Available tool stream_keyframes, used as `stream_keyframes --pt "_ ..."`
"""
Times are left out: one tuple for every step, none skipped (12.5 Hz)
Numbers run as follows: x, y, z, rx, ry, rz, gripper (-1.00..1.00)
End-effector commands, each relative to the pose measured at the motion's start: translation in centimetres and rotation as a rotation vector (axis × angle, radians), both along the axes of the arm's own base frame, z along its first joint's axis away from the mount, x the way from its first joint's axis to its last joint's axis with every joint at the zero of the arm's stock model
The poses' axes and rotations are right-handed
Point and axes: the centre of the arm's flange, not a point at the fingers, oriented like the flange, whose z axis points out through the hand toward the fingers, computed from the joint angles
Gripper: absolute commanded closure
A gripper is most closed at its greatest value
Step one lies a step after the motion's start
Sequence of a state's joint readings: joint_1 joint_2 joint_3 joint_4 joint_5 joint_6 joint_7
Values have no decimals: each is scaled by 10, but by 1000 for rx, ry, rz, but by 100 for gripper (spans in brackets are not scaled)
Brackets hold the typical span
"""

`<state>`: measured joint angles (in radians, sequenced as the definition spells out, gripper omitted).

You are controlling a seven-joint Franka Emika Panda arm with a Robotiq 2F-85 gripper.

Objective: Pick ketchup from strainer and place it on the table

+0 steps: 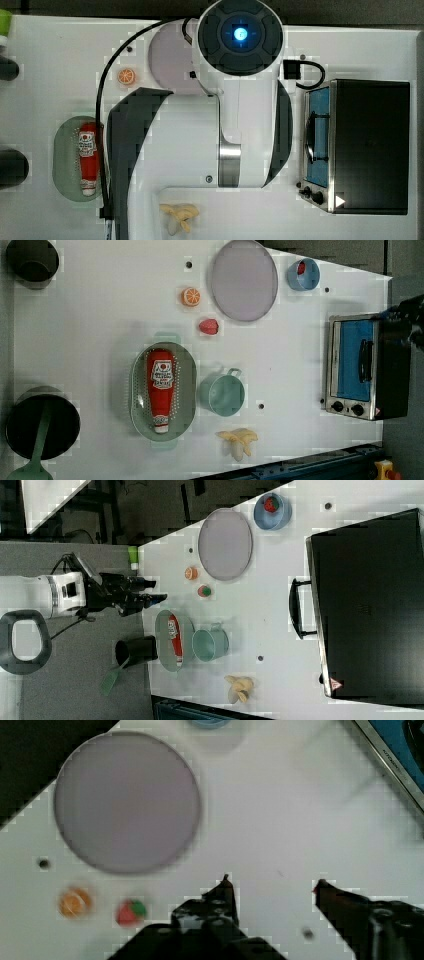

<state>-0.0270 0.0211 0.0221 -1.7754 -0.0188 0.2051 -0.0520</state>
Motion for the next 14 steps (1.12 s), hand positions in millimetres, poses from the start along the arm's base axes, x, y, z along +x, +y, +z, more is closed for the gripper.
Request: stream_keyframes --pt "-94 4 69 22 29 -78 -58" --pt "-93 13 67 18 32 -61 -80" --pt "-92 24 65 14 36 -39 -99" --pt "-92 38 63 8 41 -12 -100" --pt "-91 54 60 2 47 18 -100" --pt "-92 71 56 -5 53 51 -100" --pt "-92 91 52 -13 60 88 -100" --pt "-93 111 47 -20 67 125 -100" --pt "-94 131 42 -27 68 160 -100" --pt "-96 152 38 -32 62 195 -100" --pt "-97 174 32 -35 54 230 -100" --pt "-99 195 26 -36 45 267 -100" --pt "-101 215 18 -35 38 308 -100" --pt "-104 236 8 -32 33 350 -100"
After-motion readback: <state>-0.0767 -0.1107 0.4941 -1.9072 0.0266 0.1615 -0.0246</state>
